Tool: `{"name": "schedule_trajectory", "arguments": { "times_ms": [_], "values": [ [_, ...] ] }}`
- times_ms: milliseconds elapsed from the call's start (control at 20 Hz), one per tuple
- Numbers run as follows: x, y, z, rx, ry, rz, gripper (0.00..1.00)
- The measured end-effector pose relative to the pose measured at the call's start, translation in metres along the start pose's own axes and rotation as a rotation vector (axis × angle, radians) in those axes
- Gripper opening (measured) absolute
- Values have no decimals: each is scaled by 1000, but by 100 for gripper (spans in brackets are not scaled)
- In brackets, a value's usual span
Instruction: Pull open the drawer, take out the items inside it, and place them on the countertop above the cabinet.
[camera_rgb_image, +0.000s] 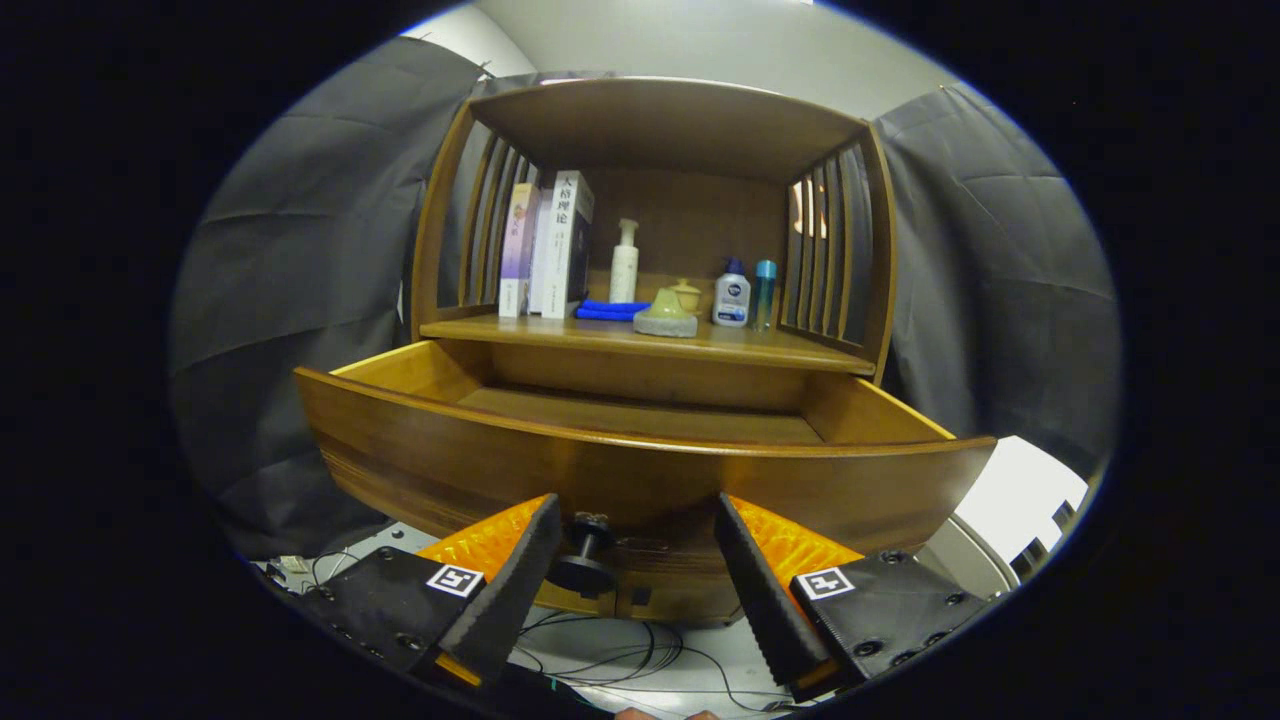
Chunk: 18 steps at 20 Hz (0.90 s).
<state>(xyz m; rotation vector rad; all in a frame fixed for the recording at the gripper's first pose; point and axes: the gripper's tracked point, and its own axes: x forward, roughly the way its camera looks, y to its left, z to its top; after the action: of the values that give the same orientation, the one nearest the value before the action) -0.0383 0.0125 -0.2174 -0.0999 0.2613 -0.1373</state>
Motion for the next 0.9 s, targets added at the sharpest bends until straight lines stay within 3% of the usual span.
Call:
{"name": "schedule_trajectory", "arguments": {
  "times_ms": [400,900],
  "values": [
    [14,-6,1,-18,5,-58,98],
    [41,-2,12,1,-10,-44,98]
  ]
}}
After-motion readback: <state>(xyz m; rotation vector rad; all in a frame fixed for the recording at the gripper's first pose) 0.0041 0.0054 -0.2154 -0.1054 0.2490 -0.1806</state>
